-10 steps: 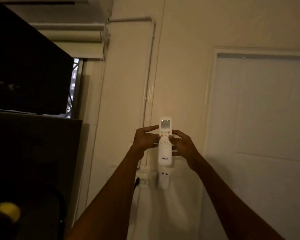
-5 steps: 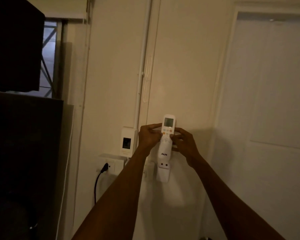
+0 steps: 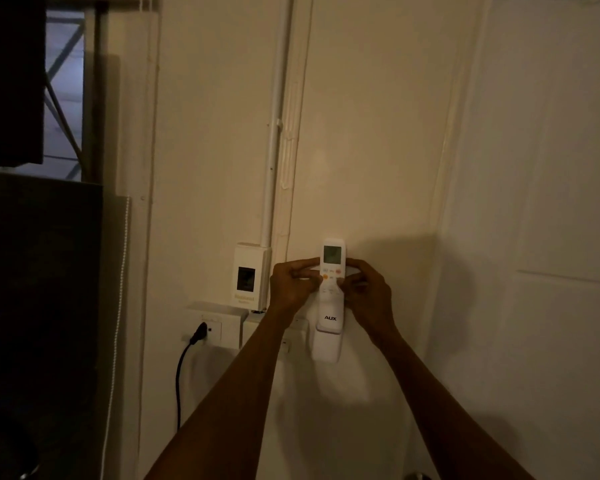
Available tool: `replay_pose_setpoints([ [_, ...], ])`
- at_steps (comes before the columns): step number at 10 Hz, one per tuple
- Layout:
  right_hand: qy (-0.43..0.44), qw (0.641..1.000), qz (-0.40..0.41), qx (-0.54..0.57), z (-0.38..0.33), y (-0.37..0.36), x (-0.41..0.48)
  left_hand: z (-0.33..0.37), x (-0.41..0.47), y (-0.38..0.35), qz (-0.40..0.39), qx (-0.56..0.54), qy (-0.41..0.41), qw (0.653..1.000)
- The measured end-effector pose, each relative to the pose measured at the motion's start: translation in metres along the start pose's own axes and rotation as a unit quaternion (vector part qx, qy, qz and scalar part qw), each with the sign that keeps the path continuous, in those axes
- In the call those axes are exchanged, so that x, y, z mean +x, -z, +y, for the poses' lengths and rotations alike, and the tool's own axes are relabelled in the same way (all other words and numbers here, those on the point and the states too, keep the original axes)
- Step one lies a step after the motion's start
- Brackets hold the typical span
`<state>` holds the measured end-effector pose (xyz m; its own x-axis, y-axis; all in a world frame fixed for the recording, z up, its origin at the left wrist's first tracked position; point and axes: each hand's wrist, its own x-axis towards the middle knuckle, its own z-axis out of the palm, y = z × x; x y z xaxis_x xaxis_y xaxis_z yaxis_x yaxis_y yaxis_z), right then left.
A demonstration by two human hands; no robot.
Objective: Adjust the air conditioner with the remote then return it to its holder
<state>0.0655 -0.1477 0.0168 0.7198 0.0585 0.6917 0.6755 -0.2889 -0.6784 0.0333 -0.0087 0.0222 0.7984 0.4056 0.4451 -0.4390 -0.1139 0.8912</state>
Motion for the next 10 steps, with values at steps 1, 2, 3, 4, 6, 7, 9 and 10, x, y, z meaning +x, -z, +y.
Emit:
replay_pose_setpoints([
  [1,0.02,1.0,0.015,-0.019,0.003,-0.003,-0.006,-0.005,-0.005,0.004,-0.005,0.014,-0.012,1.0],
  [2,0.01,0.999,0.026,-0.018,0.008,-0.006,-0.012,-0.011,-0.01,0.007,-0.014,0.024,-0.011,1.0],
  [3,-0.012,0.999,0.041,-0.02,0.01,-0.007,-0.016,-0.015,-0.013,0.008,-0.008,0.048,-0.014,0.999],
  [4,-0.036,0.998,0.039,-0.03,0.013,-0.005,-0.018,-0.019,-0.015,0.007,-0.015,0.064,-0.014,0.998],
  [6,-0.051,0.996,0.01,-0.076,0.019,0.001,-0.031,-0.031,-0.022,0.004,-0.006,0.122,-0.014,0.992],
  [7,-0.035,0.995,0.009,-0.089,0.016,0.0,-0.038,-0.033,-0.025,0.003,0.018,0.143,-0.015,0.989],
  [9,-0.044,0.989,-0.028,-0.14,0.012,0.004,-0.038,-0.024,-0.036,0.009,0.018,0.173,-0.004,0.985],
  [10,-0.064,0.984,-0.018,-0.168,0.002,0.012,-0.035,-0.008,-0.039,0.02,0.034,0.197,-0.009,0.98],
])
